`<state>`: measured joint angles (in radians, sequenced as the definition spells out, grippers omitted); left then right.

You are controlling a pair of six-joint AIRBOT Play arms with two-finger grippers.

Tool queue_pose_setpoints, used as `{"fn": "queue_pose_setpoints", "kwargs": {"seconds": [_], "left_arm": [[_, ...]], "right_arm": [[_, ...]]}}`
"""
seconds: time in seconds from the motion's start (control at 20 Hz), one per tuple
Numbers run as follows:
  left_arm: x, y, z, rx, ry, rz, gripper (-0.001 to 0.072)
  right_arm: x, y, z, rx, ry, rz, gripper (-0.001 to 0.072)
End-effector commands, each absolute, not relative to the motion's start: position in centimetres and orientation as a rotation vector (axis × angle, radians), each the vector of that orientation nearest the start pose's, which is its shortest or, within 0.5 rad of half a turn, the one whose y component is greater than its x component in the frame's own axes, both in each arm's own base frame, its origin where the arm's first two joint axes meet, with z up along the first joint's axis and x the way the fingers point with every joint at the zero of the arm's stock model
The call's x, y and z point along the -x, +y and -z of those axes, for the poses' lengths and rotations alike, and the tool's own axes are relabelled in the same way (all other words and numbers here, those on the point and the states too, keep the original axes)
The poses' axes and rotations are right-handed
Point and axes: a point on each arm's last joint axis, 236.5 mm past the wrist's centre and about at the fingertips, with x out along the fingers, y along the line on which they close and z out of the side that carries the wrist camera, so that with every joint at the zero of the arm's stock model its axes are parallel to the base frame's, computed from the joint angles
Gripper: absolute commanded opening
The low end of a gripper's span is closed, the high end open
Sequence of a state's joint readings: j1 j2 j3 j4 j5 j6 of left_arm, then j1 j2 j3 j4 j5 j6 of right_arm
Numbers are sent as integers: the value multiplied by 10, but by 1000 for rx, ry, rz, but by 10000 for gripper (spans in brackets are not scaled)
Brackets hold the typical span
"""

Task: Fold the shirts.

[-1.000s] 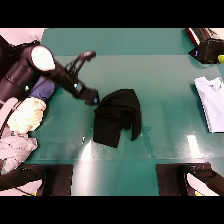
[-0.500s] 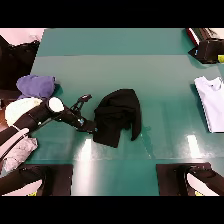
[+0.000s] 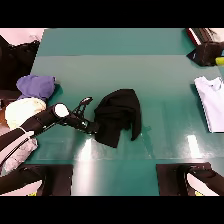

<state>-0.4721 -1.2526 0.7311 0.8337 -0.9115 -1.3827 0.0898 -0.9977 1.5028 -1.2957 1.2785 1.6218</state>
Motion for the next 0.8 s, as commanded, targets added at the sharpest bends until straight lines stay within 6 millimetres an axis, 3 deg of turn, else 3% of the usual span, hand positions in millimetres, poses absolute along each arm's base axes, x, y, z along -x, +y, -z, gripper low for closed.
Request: {"fn": "queue_pose_setpoints", "kwargs": {"seconds": [0.0,0.05,0.1,0.25,0.4,0.55,0.65,0.75], "left_arm": [[-241,-258,48,217,1434,699,22],[-245,-258,39,186,1417,712,22],[-249,-259,28,171,1396,726,22],[-259,-266,6,167,1358,751,22],[-259,-267,0,162,1363,760,22],[-252,-264,2,143,1389,764,23],[-252,-264,2,144,1389,765,22],[-253,-264,1,144,1387,764,22]], "right_arm": [[-336,118,-191,-209,987,-360,133],[-324,130,-167,-199,1056,-404,414],[-313,145,-143,-194,1121,-453,604],[-296,188,-86,-162,1231,-556,597],[-298,214,-46,-125,1274,-581,590],[-296,223,-17,-101,1356,-581,571],[-297,223,-5,-99,1386,-574,459],[-299,223,-1,-100,1387,-569,427]]}}
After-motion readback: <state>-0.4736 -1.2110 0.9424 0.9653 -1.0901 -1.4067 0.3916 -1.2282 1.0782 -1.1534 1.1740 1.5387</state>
